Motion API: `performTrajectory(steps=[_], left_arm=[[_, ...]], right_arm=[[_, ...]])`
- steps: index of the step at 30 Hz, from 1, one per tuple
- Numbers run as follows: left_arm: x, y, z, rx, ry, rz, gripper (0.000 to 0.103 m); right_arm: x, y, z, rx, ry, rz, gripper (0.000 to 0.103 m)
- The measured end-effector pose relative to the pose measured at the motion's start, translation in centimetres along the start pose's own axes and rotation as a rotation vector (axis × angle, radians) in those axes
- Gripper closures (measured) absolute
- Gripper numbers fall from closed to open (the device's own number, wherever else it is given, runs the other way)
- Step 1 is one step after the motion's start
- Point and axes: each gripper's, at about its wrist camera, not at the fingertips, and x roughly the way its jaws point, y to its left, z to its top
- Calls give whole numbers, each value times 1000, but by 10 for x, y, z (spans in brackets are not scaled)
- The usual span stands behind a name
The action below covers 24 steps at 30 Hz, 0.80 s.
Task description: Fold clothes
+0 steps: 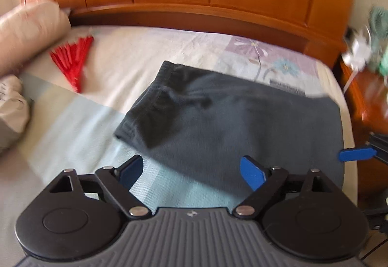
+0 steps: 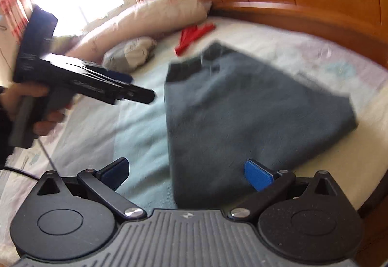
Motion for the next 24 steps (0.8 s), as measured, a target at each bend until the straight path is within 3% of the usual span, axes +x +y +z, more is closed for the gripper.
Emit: performTrajectory(steps=[2,7,12,15,18,22,24], left_arm=[[-15,-9,-17,11,-6,13,15],[-58,-22,-57,-19,-62,55,12],[-91,-19,-93,-151,-104,74,9],[-106,-15,-111,-219,-124,97,9],[-116,-12,-126,-252,-125,148,9],[-119,-12,-134,-250,-126,209,9],[-119,-13,-135,-254,-131,220,9]], right_arm=[[-1,9,0,-17,12,-27,0],[-11,15,39,-96,-105,-43,0],[50,6,95,-197,-108,-113,0],[101,0,107,-301,-29,-132,0],[129,-13,102,-290,71,-81,0],[101,1,100,-275,14,9,0],[100,9,93,-310,37,76,0]])
